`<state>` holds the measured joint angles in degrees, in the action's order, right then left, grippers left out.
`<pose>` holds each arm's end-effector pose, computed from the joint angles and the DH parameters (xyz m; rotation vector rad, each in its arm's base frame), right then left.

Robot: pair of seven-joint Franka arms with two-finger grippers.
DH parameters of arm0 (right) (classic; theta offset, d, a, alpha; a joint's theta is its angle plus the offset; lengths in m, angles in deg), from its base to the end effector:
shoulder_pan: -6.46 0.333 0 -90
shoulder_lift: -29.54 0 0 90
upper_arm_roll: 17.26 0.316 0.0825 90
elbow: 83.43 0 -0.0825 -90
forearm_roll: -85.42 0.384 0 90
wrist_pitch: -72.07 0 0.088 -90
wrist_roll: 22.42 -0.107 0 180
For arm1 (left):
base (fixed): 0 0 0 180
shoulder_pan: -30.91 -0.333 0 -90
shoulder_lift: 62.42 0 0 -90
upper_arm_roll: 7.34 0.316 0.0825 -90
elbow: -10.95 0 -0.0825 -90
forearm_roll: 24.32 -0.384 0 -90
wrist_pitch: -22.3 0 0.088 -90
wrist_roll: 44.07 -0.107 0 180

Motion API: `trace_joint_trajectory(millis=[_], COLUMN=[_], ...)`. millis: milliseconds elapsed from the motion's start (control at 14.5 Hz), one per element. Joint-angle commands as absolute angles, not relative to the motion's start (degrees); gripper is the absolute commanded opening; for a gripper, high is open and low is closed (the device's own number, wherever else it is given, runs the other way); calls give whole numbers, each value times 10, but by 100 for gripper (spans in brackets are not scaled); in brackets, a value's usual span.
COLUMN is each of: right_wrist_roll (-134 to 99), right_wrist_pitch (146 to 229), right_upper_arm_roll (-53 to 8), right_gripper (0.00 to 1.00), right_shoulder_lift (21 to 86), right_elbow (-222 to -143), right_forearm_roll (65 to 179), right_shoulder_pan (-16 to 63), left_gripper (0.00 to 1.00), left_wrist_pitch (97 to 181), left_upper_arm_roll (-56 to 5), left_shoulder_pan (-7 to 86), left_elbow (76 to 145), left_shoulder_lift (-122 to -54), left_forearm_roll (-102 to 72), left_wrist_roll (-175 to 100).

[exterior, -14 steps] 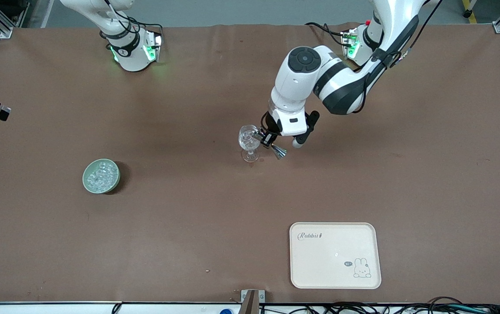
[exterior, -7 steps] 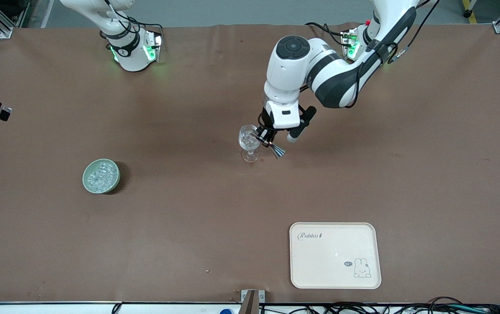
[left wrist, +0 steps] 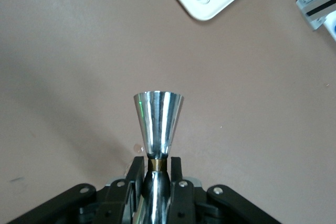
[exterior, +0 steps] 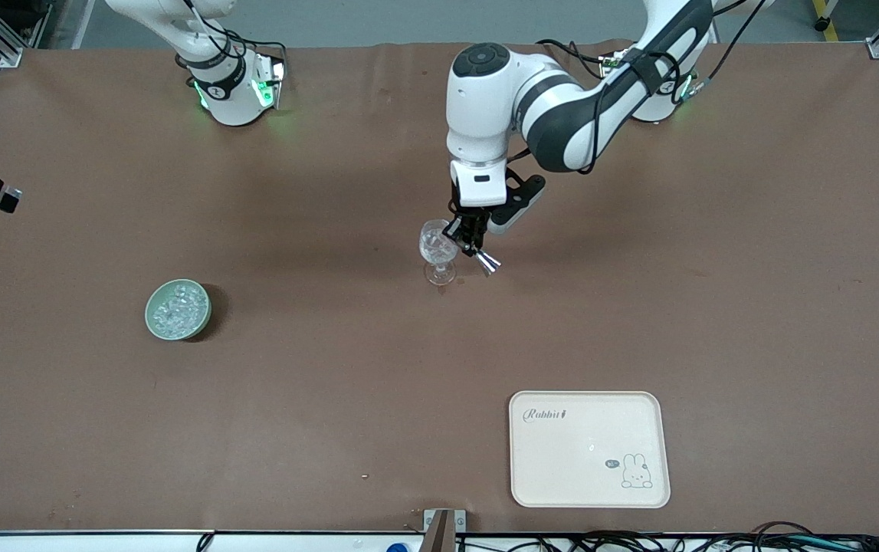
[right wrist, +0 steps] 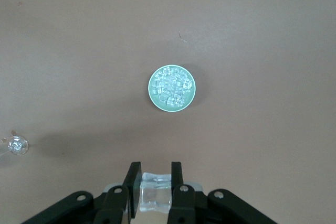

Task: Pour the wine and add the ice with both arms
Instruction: 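Tilt the silver jigger over the wine glass with the left gripper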

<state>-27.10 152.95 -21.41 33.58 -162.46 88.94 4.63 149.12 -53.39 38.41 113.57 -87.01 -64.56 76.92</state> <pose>0.5575 -0.0492 0.6606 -3.0728 0.2732 0.0577 0.4421 -0.4798 0.3883 2.6964 1.2339 0.4414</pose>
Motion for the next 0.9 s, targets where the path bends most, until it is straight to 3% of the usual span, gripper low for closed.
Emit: trace_joint_trajectory(millis=[0,829], right_wrist_roll=[-273,-274], right_wrist_pitch=[1534,1528], right_upper_arm_roll=[-210,-209], right_gripper=[2,2], right_shoulder_lift=[329,329], right_elbow=[-1634,-1634], right_forearm_roll=[890,890], right_shoulder_pan=[44,45], left_gripper=[4,2], left_wrist_pitch=[1479,1398], left_upper_arm_roll=[-539,-568], left_shoulder_pan=[392,416], left_elbow=[1128,1127], left_shoulder_lift=[-877,-903], left_forearm_roll=[-690,-839], left_wrist_roll=[816,946])
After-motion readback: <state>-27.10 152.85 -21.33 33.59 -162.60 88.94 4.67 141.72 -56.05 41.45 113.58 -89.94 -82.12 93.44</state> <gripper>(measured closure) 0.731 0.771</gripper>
